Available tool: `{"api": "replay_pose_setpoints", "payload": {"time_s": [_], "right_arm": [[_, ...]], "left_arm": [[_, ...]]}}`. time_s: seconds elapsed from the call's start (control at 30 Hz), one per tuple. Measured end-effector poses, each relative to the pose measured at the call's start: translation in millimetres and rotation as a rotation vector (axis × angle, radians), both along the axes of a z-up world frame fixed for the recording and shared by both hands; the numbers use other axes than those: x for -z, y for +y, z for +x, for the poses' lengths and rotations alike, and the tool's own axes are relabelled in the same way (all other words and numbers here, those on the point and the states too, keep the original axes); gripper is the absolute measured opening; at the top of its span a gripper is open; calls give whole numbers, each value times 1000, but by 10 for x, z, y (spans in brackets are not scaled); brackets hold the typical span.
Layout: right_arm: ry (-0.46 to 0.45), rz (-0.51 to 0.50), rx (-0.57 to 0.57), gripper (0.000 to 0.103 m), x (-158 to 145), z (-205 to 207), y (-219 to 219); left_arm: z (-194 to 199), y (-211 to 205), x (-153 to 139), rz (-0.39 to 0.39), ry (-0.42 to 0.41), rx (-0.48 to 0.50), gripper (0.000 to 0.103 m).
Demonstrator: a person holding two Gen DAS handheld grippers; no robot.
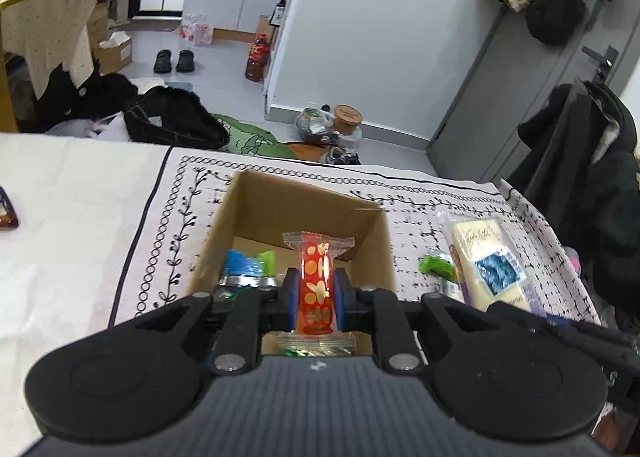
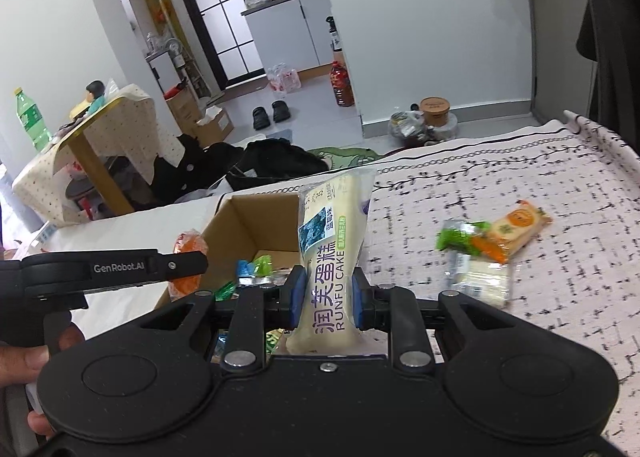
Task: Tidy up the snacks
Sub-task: 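Carry both held snacks over the box and open both grippers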
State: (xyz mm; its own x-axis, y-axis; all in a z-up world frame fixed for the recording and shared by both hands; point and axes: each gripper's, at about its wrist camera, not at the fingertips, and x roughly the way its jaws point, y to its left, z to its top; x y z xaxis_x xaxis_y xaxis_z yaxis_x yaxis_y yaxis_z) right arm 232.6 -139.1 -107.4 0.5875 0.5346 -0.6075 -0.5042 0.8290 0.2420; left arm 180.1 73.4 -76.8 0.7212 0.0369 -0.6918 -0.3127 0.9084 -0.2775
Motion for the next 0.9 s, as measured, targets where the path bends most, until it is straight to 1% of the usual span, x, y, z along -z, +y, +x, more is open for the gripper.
{"api": "replay_pose_setpoints", "payload": {"time_s": [0.13, 0.2, 0.23, 0.3, 0.37, 0.57, 0.73, 0.8, 0.83, 0.87, 0.9], "right_arm": [[13, 4, -2, 23, 33, 19, 134], [7, 2, -7, 23, 39, 10, 199], [5, 1, -10, 23, 46, 10, 238], [4, 0, -10, 23, 72, 30, 288], [8, 4, -3, 23, 96, 55, 344], [7, 9, 4, 23, 115, 128, 523], [-14, 26, 13, 24, 79, 213, 682], [-28, 41, 17, 29, 70, 252, 724], [-41, 48, 12, 36, 65, 259, 736], [-51, 48, 7, 43, 55, 261, 741], [-58, 44, 12, 57, 49, 256, 737]], "left_arm": [[11, 101, 63, -29, 15, -7, 18], [13, 132, 92, -22, 29, -31, 24], [3, 153, 105, -33, 27, -32, 26], [-23, 191, 125, -66, 11, -30, 43], [-53, 217, 133, -74, -1, -45, 49], [-130, 303, 89, -59, -7, -75, 50], [-210, 370, 70, -44, -10, -94, 54], [-231, 398, 83, -42, -5, -101, 55], [-239, 413, 91, -42, -2, -105, 55], [-245, 426, 97, -43, 1, -110, 55], [-247, 438, 100, -43, 3, -115, 55]]}}
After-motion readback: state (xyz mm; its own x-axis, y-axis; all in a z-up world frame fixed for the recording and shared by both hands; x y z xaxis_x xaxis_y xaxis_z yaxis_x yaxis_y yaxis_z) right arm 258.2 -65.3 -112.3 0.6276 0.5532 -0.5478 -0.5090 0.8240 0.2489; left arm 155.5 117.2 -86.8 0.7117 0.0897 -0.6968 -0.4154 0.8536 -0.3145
